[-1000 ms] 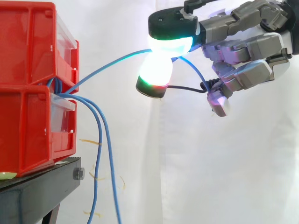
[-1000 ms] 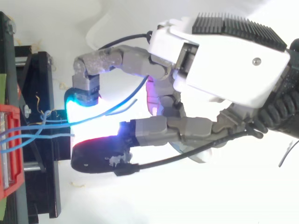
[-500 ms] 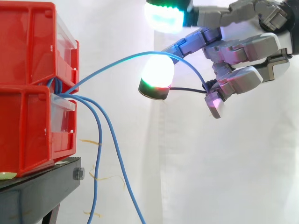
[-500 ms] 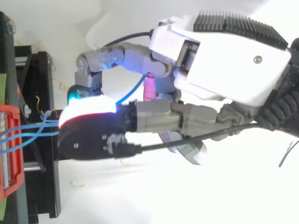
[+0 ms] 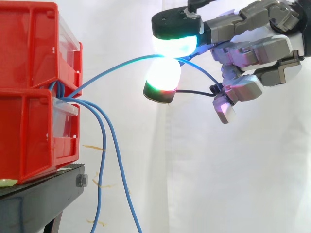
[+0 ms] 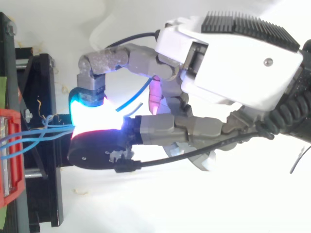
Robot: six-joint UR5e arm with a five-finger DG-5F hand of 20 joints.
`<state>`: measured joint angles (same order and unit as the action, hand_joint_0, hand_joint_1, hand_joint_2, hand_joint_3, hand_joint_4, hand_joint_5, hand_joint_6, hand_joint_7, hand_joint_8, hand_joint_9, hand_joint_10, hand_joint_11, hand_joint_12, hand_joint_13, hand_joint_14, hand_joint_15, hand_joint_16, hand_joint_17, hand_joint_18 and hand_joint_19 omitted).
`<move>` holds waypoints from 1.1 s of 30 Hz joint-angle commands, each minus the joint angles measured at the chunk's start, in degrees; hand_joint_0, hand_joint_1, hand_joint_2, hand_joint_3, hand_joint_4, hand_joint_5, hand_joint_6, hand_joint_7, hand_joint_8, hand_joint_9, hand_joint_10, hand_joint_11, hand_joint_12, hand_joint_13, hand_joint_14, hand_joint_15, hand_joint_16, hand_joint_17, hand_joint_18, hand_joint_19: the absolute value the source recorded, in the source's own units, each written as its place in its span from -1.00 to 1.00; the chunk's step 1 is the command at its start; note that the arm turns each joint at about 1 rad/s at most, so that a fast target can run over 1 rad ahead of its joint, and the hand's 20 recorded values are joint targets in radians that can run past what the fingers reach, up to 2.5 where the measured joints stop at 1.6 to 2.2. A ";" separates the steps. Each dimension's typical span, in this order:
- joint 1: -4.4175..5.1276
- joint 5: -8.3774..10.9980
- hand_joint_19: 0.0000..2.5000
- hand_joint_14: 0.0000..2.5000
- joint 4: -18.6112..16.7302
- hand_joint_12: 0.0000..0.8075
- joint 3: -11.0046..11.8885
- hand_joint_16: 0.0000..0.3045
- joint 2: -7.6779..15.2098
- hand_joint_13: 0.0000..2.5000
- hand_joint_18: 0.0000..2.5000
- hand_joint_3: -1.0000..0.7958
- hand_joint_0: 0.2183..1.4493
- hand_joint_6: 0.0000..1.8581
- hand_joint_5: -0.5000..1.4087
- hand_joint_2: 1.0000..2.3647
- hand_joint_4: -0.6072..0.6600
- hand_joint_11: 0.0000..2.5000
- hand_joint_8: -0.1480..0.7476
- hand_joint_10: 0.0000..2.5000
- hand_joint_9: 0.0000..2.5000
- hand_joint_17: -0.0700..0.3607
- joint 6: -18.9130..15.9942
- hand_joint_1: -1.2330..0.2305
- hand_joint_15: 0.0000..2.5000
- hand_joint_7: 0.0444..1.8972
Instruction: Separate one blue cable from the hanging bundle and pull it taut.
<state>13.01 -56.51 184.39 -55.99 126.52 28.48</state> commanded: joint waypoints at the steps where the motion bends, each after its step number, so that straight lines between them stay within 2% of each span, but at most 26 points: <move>1: 0.00 0.00 -0.46 -0.98 0.00 -0.06 0.00 -0.63 0.05 0.31 -0.07 0.02 -0.20 -0.46 -0.32 -0.99 0.10 -0.49 -0.32 -0.98 0.77 -0.08 0.00 -0.18 -0.49 0.32; 16: 0.00 -0.09 -0.49 -0.98 0.00 -0.01 0.00 -0.58 0.05 0.33 -0.02 0.11 -0.22 -0.46 -0.33 -1.00 0.11 -0.49 -0.25 -0.98 0.75 0.00 -0.35 -0.30 -0.45 0.38; 22: 0.00 -0.09 -0.50 -0.98 0.09 0.00 -0.09 -0.57 0.05 0.33 -0.02 0.12 -0.23 -0.46 -0.33 -0.93 0.14 -0.49 -0.25 -0.98 0.74 0.00 -0.53 -0.31 -0.44 0.40; 27: 0.00 0.00 -0.51 -0.98 0.09 -0.01 -0.09 -0.57 0.05 0.33 -0.02 0.12 -0.24 -0.45 -0.33 -0.90 0.15 -0.52 -0.25 -0.98 0.73 0.01 -0.09 -0.31 -0.44 0.39; 33: 0.00 -0.09 -0.50 -0.98 0.53 -0.02 -0.62 -0.58 -0.04 0.33 -0.03 0.13 -0.23 -0.45 -0.34 -0.92 0.17 -0.56 -0.24 -0.98 0.71 0.00 -0.26 -0.31 -0.44 0.28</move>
<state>13.01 -56.52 184.67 -56.25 126.54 28.34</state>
